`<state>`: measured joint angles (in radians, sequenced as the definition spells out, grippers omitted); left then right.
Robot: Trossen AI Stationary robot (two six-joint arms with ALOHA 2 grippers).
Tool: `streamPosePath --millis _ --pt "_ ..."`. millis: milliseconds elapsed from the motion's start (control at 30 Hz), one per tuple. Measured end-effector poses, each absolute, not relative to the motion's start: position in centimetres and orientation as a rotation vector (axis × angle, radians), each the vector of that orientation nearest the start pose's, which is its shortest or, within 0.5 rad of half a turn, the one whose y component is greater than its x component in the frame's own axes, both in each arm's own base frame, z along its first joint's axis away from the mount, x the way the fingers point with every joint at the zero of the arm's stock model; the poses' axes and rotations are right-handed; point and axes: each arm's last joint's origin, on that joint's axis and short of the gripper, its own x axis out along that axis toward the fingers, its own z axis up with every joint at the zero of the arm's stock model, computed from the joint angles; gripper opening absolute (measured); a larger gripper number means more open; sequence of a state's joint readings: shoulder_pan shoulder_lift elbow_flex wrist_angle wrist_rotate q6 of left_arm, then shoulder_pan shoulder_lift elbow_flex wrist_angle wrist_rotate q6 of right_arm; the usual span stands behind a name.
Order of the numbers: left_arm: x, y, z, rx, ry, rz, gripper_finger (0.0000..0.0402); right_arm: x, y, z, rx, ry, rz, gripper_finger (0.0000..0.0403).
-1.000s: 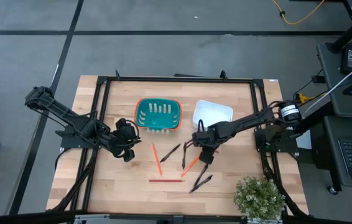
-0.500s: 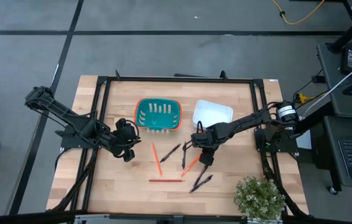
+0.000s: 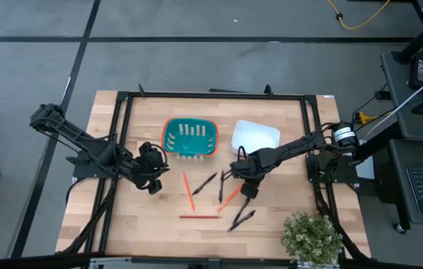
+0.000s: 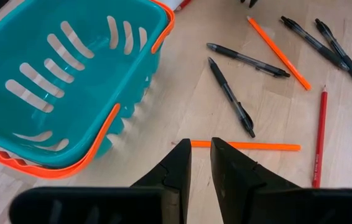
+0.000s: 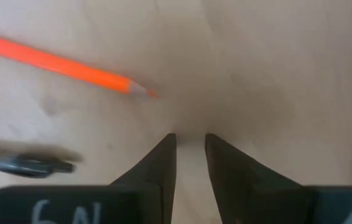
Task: Sort pens & pencils
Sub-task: Put the top red pencil into the blue bin
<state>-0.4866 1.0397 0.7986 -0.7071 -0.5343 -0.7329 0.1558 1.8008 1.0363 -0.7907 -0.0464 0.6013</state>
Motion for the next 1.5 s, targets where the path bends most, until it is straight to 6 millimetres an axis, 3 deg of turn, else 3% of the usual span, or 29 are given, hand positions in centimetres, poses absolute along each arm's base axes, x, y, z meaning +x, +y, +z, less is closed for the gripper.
streamPosePath --millis 333,567,733,1500 --pt "17.7 -7.7 25.6 -0.228 0.751 0.335 0.0056 28.9 5.5 14.0 0.408 1.604 -0.381 0.0091" --pt "17.7 -7.7 25.6 -0.228 0.751 0.335 0.0056 30.5 6.7 16.4 0.281 1.507 -0.382 0.0091" --pt "17.7 -7.7 25.6 -0.228 0.751 0.335 0.0056 29.7 6.4 17.8 0.206 1.604 -0.498 0.0091" --pt "17.7 -7.7 25.5 -0.226 0.754 0.335 0.0056 28.2 6.7 16.1 0.145 1.664 -0.489 0.0091"
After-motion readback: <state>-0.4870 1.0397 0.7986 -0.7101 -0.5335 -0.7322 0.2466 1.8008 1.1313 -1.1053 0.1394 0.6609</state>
